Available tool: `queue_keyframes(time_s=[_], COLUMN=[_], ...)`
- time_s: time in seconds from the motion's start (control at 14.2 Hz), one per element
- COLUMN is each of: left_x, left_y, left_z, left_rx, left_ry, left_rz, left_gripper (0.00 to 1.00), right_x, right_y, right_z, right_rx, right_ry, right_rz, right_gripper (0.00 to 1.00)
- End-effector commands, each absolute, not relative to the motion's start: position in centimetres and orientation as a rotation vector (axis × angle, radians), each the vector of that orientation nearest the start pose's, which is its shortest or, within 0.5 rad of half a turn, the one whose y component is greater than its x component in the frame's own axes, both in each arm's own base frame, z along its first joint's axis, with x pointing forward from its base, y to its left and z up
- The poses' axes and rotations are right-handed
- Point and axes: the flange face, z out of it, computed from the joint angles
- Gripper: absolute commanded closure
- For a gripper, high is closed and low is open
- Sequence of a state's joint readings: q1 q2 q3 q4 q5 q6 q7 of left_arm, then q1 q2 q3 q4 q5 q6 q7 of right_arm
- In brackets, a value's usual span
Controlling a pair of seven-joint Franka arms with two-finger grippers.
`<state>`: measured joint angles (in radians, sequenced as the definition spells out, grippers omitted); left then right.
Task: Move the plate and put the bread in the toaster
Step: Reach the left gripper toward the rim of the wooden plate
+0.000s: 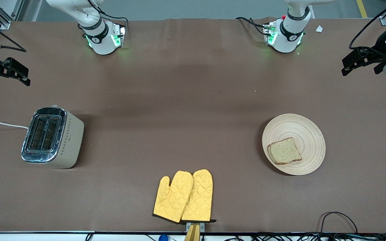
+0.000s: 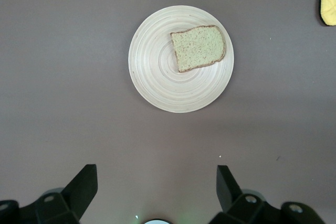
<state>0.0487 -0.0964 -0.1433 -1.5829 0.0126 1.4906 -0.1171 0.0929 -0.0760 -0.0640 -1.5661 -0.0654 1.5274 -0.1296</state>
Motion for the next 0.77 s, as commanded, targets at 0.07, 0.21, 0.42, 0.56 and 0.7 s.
queue_keyframes(time_s=[0.07, 0.21, 0.42, 0.56, 0.7], left_x=[51.7, 53.0, 55.7, 57.8, 59.9], left_y=[-4.4, -3.8, -3.2, -1.0, 2.8], left_z=[66.7, 65.8, 62.8, 59.4, 55.0], left_rx=[-3.095, -3.113, -3.122, -3.186, -3.295], left_ry=[-0.023, -0.037, -0.049, -0.124, -0.207], left_rz=[-0.005, 0.021, 0.088, 0.143, 0.23], left_gripper=[0.0, 0.0, 0.0, 0.0, 0.0], right_x=[51.7, 51.5, 51.7, 51.7, 51.7], right_y=[0.1, 0.0, -0.9, -0.8, -0.9], right_z=[66.5, 66.4, 65.4, 65.4, 65.4], right_rx=[-3.134, -3.119, -3.106, -3.101, -3.069], right_ry=[-0.219, -0.198, -0.166, -0.169, -0.181], right_rz=[0.029, 0.054, 0.071, 0.073, 0.068], right_gripper=[0.0, 0.0, 0.0, 0.0, 0.0])
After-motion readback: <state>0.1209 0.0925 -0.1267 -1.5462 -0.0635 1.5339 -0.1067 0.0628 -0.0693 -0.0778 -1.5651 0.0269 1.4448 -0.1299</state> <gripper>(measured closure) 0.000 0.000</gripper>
